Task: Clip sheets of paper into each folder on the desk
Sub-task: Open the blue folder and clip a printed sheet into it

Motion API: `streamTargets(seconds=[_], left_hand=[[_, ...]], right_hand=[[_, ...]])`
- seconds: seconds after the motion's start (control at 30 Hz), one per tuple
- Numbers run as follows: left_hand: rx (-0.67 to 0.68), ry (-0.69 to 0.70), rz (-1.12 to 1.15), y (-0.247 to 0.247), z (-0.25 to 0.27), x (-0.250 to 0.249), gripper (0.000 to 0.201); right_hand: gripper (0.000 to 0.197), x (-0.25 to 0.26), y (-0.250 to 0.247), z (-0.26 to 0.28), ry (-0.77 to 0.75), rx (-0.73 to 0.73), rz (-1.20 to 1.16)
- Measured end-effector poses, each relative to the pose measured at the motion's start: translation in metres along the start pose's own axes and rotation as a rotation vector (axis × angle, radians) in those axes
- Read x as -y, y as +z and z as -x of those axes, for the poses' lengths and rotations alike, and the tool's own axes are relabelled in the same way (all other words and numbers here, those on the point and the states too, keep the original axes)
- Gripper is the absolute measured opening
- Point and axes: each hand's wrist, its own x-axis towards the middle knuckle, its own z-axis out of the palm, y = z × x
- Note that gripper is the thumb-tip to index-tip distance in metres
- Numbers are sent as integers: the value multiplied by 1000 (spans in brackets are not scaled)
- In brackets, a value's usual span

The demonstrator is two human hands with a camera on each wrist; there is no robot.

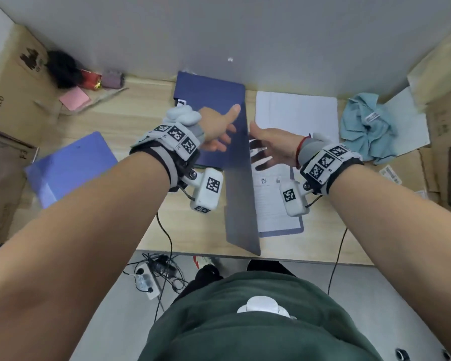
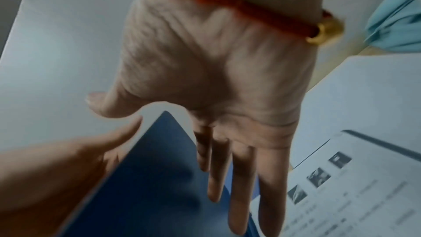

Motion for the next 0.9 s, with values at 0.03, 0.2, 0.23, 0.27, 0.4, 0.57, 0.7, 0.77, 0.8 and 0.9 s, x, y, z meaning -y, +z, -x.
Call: streamTargets(seconds=[0.03,0.2,0.23,0.27,0.4,0.57,0.7,0.77,0.8,0.9], left_hand=[[13,-15,-15,7,-4,1,64],[4,-152,-87,51,-40,24,59],[-9,-189,-120,62,-51,33,64],[-25,-220,-160,71,-65,47,73],[-72,-343,-348,96,-86,83,89],[22,-381,-454,118,-67,93,61],[89,-420,-314,133,-68,104,65],[76,-428,-198,135,-74,110,66],[39,-415,-151,134,-80,115,70],[-30,-313,-36,126,-91,123,51]], right_hand=[[93,-4,-9,2,-1,-26,-18],[72,-41,-49,16,33,-233,-23],[60,-53,-58,16,55,-273,-19],[53,-67,-66,13,91,-316,-15],[55,-116,-80,-10,296,-357,55],[59,-154,-75,-35,385,-351,127],[70,-167,-72,-49,356,-363,211],[82,-173,-76,-55,350,-363,210],[75,-175,-76,-56,349,-346,201],[50,-171,-76,-52,360,-320,156]])
